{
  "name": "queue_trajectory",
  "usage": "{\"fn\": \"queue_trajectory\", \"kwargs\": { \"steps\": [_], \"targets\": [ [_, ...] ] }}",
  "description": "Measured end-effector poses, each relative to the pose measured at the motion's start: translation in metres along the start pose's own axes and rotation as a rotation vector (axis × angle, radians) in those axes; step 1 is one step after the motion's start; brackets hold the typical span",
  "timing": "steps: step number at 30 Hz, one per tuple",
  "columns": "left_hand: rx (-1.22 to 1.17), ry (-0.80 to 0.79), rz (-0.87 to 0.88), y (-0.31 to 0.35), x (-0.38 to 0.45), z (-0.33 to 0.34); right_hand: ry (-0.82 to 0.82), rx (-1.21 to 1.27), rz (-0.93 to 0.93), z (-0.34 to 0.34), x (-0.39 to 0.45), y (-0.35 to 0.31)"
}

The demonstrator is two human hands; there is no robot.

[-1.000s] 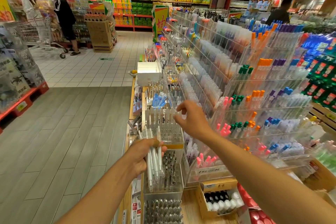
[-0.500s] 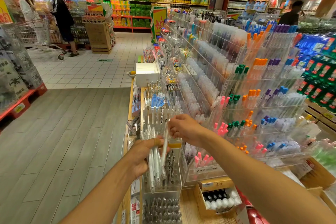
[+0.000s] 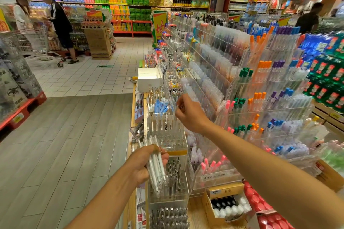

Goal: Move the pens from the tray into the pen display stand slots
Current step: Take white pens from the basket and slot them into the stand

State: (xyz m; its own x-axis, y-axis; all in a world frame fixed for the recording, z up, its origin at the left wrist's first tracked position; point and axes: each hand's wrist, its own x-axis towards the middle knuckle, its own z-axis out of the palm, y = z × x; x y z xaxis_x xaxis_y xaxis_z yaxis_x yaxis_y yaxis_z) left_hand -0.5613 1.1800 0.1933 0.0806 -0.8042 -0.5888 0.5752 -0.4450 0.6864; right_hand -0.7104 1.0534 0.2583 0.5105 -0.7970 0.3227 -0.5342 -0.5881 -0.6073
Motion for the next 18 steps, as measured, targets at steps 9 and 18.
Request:
{"fn": "queue_trajectory", "kwargs": {
  "steps": [9, 18],
  "targets": [
    [0.011, 0.002, 0.02, 0.004, 0.003, -0.008, -0.093, -0.338, -0.05, 0.014, 0.007, 0.016],
    [0.025, -0.037, 0.049, 0.004, 0.006, -0.006, -0.007, -0.346, -0.052, 0.009, -0.004, 0.005]
  ]
}}
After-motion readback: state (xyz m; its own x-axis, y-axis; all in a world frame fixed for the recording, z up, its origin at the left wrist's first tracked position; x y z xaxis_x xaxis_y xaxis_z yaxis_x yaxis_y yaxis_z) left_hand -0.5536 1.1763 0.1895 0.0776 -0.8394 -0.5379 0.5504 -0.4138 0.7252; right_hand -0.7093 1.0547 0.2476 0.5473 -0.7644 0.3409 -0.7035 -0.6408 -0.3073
